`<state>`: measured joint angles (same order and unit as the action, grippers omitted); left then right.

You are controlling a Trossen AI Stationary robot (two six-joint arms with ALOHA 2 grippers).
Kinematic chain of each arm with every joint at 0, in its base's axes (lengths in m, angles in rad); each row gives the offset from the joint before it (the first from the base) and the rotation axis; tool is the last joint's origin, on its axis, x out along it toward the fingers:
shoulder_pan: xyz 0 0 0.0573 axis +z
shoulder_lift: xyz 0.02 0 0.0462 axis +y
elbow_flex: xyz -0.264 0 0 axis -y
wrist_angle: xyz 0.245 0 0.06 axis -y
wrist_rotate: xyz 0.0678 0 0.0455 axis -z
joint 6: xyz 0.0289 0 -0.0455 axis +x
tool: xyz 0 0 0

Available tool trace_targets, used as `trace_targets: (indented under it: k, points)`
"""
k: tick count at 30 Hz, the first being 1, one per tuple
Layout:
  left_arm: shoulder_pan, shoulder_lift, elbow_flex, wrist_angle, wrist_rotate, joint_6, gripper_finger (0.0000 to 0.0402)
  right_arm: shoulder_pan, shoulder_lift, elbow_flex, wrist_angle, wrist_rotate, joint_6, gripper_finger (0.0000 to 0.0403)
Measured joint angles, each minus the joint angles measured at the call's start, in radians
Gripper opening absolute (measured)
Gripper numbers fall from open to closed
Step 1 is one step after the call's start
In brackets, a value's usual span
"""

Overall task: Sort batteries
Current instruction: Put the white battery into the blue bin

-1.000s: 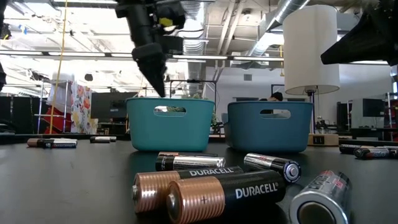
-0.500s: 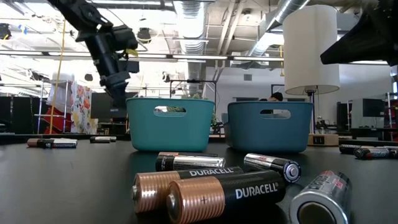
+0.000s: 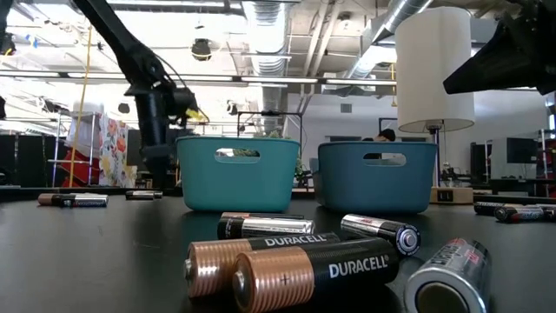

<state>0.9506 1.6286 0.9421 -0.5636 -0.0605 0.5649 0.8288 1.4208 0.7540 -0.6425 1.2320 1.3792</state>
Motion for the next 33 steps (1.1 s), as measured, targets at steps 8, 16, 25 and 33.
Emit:
trace_targets:
  k: [8,16,25,33]
  points:
    - [0.048,0.042,0.0,0.002,-0.001,0.019,0.0079,0.0,0.0,0.0,-0.001,-0.003,0.0,0.0059]
    - [0.077,0.042,0.014,0.01,-0.001,0.006,0.0078,0.0,0.0,0.0,-0.003,-0.004,0.0,0.0059]
    - [0.081,0.041,0.065,-0.1,0.063,-0.033,0.0078,0.0,0.0,0.0,-0.003,-0.004,0.0,0.0059]
    - [0.061,0.041,0.065,-0.156,0.104,-0.054,0.0078,0.0,0.0,0.0,-0.003,-0.004,0.0,0.0059]
